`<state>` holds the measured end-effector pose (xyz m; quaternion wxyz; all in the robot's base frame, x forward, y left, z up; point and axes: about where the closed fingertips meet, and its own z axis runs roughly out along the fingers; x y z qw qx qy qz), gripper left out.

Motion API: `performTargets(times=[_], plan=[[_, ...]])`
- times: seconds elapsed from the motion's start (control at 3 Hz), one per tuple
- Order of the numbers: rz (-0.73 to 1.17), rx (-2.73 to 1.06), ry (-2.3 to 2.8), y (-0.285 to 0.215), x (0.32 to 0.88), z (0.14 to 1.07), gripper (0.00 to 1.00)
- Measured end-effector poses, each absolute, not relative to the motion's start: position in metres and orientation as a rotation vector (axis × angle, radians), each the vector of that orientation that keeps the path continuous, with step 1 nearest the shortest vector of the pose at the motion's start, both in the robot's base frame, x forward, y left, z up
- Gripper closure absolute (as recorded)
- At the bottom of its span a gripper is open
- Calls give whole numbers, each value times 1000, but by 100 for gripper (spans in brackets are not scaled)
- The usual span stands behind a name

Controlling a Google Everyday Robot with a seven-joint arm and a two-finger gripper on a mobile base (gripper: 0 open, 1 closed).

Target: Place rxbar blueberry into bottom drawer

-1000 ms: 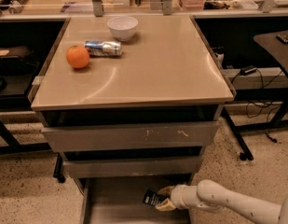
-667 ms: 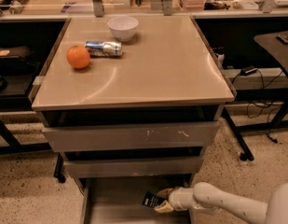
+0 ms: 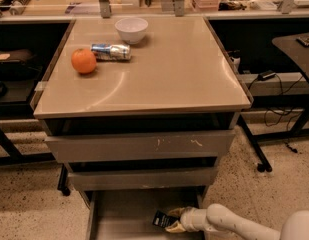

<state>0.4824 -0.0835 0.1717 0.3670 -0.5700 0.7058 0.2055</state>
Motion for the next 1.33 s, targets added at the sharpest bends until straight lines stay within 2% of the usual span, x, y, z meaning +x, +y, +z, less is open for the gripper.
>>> performTargets(times=[1.0, 1.33], plan=[[528, -1471, 1711, -81, 486, 139, 100], [529, -1472, 1708, -80, 486, 138, 86]])
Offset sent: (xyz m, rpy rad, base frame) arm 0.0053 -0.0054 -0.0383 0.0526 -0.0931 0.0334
